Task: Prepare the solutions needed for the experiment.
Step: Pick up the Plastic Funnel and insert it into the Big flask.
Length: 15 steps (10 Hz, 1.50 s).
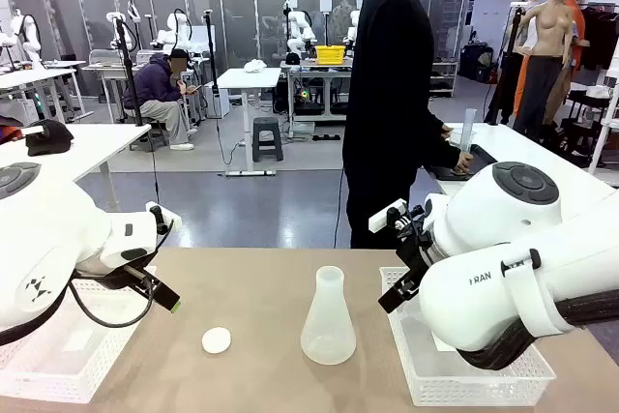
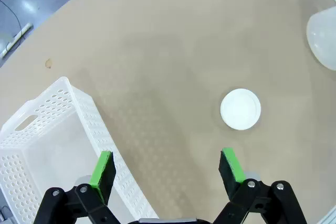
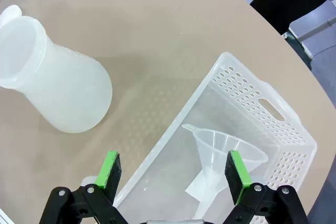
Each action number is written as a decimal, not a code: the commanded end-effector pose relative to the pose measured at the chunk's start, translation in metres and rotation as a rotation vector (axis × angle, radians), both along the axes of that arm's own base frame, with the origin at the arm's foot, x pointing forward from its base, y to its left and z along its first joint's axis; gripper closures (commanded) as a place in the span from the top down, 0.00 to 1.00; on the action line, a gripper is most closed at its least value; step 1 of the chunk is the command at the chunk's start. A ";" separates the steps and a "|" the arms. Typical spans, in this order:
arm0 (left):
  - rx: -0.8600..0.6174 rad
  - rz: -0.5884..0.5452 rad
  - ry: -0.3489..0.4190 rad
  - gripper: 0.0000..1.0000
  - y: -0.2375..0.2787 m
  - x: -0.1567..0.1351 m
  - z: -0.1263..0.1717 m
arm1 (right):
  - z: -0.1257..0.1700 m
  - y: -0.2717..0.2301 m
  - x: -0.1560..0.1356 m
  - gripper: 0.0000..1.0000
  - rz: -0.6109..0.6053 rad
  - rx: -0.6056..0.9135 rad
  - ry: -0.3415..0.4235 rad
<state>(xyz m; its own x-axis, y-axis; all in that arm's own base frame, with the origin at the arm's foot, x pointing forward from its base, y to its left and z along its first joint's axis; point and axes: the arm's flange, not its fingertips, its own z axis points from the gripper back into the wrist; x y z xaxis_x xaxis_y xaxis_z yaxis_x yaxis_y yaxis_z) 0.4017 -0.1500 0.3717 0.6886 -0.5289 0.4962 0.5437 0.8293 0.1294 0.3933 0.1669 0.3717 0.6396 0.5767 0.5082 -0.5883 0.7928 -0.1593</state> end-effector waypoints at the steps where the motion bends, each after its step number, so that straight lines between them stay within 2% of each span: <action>1: 0.000 0.000 0.000 1.00 0.000 0.000 0.000 | 0.000 0.000 0.000 1.00 0.000 0.000 0.000; 15: 0.000 0.000 0.000 1.00 0.000 0.000 0.000 | 0.000 0.000 0.000 1.00 0.000 0.000 0.000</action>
